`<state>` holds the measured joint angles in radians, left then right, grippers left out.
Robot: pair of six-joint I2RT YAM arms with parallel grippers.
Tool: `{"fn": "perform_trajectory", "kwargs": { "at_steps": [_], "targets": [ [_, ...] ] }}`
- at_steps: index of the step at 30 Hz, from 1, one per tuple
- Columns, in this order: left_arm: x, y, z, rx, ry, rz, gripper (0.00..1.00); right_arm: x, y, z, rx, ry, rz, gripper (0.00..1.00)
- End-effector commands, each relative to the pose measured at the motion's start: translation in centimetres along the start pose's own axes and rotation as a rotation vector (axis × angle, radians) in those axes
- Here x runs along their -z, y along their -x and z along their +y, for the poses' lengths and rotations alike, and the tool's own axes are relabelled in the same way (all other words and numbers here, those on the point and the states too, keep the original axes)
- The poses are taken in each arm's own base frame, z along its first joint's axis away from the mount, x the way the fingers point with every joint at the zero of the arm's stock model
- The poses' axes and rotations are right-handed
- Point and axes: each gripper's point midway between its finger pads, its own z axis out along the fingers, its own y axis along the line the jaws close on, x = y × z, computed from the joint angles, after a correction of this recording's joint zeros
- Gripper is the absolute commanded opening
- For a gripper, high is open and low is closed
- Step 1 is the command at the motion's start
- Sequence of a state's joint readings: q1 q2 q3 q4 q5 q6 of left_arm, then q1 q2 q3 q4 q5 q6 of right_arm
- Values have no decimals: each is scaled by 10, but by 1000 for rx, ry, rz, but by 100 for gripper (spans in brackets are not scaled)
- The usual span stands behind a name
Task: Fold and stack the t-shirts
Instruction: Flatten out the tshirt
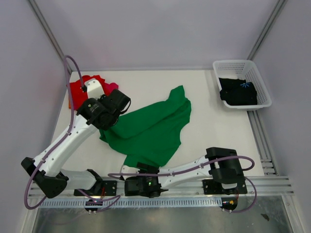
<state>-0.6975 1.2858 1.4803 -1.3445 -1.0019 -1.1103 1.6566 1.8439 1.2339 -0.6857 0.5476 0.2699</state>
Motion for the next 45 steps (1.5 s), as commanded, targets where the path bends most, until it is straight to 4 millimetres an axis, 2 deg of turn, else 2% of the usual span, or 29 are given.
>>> {"fn": "perform_trajectory", "kwargs": {
  "at_steps": [1,6,11,16,20,25,35,40,45],
  "targets": [
    [2,4,15,-33,24,-11,10,17,19,-2,-33,-16,-49,76],
    [1,0,12,-21,17,-2,10,28,16,16,4,36,-12,76],
    [0,-2,6,-17,5,3,10,39,12,33,24,162,12,76],
    [1,2,5,0,-3,-2,10,30,3,43,55,195,40,76],
    [4,8,9,13,-4,-17,10,14,-11,46,63,191,64,76],
    [7,12,18,24,1,-30,10,-1,-14,50,49,190,68,76],
    [12,14,28,47,2,-34,10,-21,-12,43,55,153,60,76],
    [11,14,28,47,5,-32,11,-39,-8,25,41,73,42,76],
    [11,16,28,39,9,-40,11,-49,-10,16,28,63,54,75]
  ]
}}
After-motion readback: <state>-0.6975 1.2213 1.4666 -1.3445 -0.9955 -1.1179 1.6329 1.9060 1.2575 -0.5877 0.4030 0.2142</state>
